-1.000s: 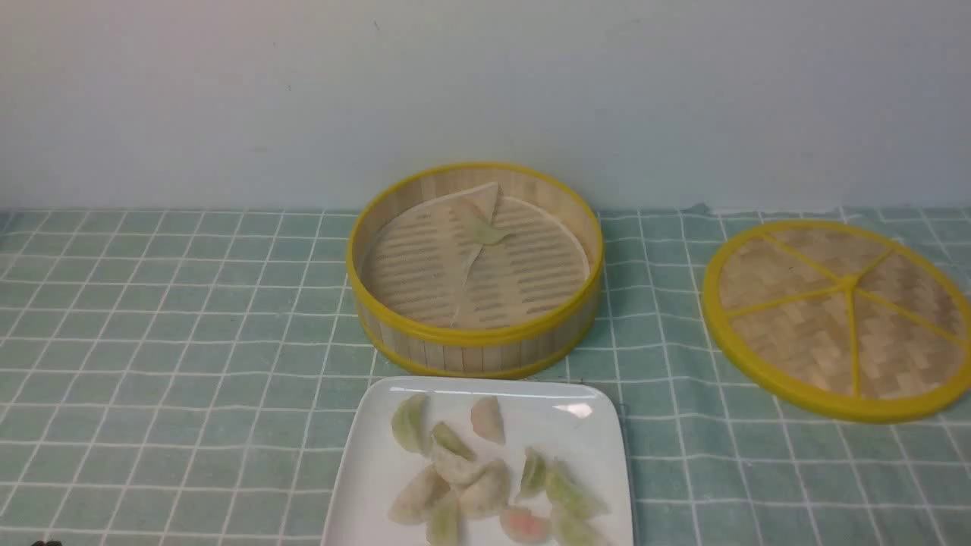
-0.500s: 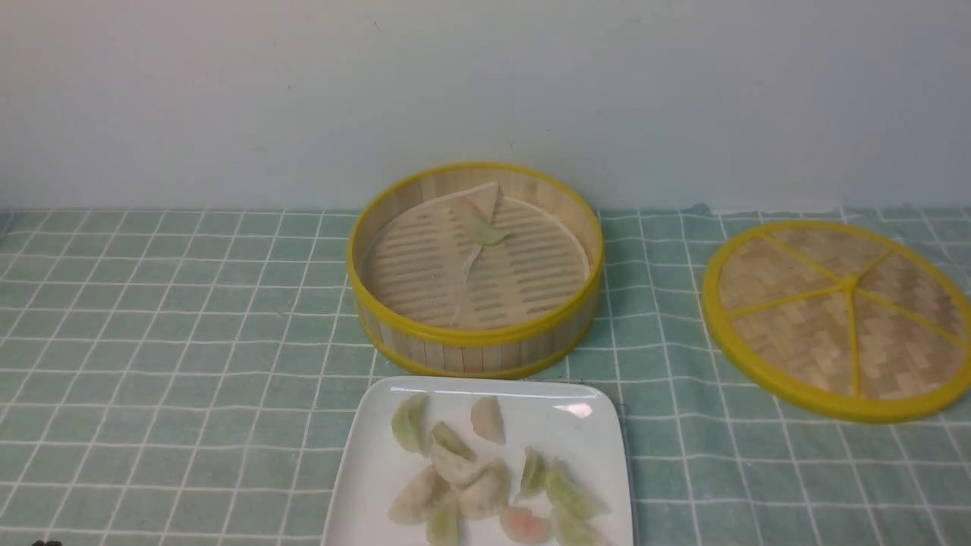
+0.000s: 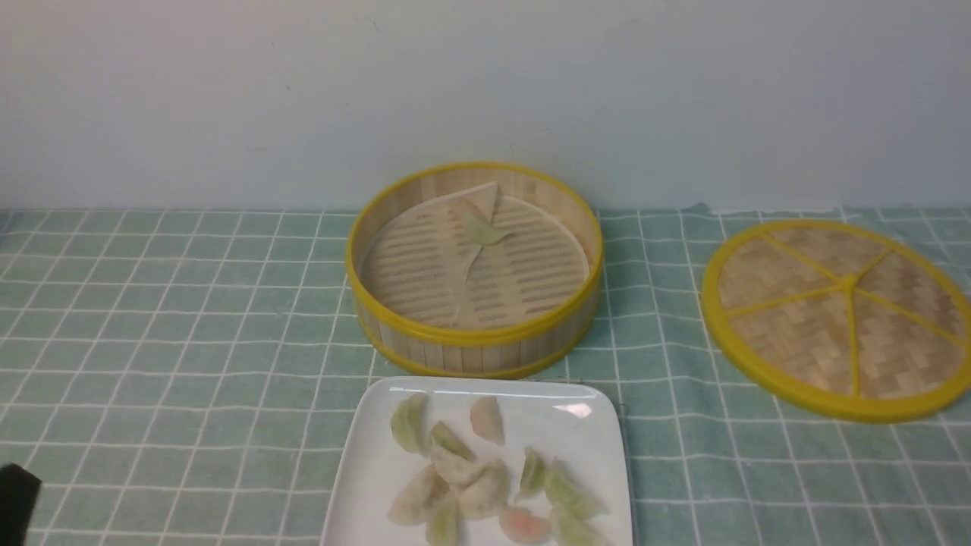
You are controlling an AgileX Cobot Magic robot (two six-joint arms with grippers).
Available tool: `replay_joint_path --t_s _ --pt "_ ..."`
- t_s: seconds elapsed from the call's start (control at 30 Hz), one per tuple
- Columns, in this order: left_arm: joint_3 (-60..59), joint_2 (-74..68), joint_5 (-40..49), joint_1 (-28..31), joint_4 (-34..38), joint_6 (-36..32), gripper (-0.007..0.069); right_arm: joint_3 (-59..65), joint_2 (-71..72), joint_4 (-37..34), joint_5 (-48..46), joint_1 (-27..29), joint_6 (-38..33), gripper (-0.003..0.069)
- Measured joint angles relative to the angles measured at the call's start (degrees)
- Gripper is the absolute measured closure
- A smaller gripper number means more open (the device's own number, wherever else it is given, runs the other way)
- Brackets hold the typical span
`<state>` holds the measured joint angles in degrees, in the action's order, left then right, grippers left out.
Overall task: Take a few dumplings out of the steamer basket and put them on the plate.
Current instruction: Use the left arm to grab a dumpling from the steamer
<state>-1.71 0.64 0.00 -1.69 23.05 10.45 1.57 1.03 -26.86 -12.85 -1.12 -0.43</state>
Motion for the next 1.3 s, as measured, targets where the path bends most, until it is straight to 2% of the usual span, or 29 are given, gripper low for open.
replay_joint_path --t_s 0.03,0.07,0.1,0.13,0.2,0.23,0.3,0.37,0.4,0.5,0.6,0.73,0.77,0.8,0.83,0.93,1.03,1.2,1.3 --pt "0.0 0.0 -2.67 0.0 1.73 0.23 0.0631 0.0 0.0 -4.16 2.51 0.0 1.74 0.0673" --pt "0.0 0.0 -4.23 0.0 2.91 0.31 0.0631 0.0 0.0 -5.2 2.99 0.0 2.14 0.0673" --pt "0.05 0.0 -11.15 0.0 5.33 0.58 0.0631 0.0 0.0 -13.13 6.07 0.0 4.43 0.0673" --pt "0.38 0.0 -13.13 0.0 6.17 0.72 0.0631 0.0 0.0 -17.43 7.96 0.0 5.41 0.0673" --pt "3.36 0.0 -13.34 0.0 7.09 0.85 0.0631 0.0 0.0 -23.76 11.07 0.0 5.97 0.0673" --pt "3.84 0.0 -13.09 0.0 7.09 0.85 0.0631 0.0 0.0 -24.28 11.65 0.0 5.97 0.0673" --pt "12.58 -2.05 -5.56 0.0 4.93 -0.22 0.0631 0.0 0.0 -29.98 14.98 0.0 6.0 0.0673" --pt "18.54 -5.66 -0.36 0.0 2.96 -0.99 0.0631 -0.13 0.0 -31.15 14.89 0.0 5.58 0.0673" --pt "24.06 -9.96 6.79 0.0 0.68 -2.0 0.0631 -1.21 0.0 -31.17 12.85 0.0 4.1 0.0673" --pt "39.58 -26.2 25.74 -0.07 -1.86 -7.15 0.0631 -10.47 -2.0 -26.03 0.09 0.0 -3.86 0.0673" --pt "50.54 -38.99 42.33 -0.07 -1.19 -14.62 0.0631 -21.93 -9.97 -20.56 -13.5 0.0 -9.54 0.0673" --pt "60.91 -57.72 57.92 -0.07 2.07 -26.0 0.0631 -37.77 -27.31 -12.48 -32.78 0.0 -14.2 0.0673" --pt "61.14 -58.47 58.41 -0.07 2.3 -26.0 0.0631 -38.5 -28.24 -12.14 -33.66 0.0 -14.49 0.0673" --pt "61.84 -63.22 61.15 -0.07 3.97 -29.3 0.0631 -43.58 -35.64 -9.66 -39.22 0.0 -17.21 0.0673" --pt "61.84 -64.12 61.48 -0.07 4.35 -29.98 0.0631 -44.98 -36.57 -9.38 -40.61 0.0 -17.57 0.0673" --pt "61.09 -67.68 61.45 -0.07 5.66 -34.22 0.0631 -56.9 -51.97 -7.18 -49.03 -0.07 -23.54 0.0672" --pt "60.68 -67.67 61.04 -0.07 4.84 -34.71 0.0631 -66.06 -63.19 -5.96 -50.74 -2.12 -25.73 0.067" --pt "60.64 -67.47 60.98 -0.07 3.48 -34.71 0.0631 -80.2 -79.59 -0.04 -50.6 -11.49 -25.33 0.0669" --pt "60.64 -67.47 60.98 -0.07 3.29 -34.71 0.0631 -86.49 -86.84 1.95 -50.76 -14.66 -24.4 0.0669"
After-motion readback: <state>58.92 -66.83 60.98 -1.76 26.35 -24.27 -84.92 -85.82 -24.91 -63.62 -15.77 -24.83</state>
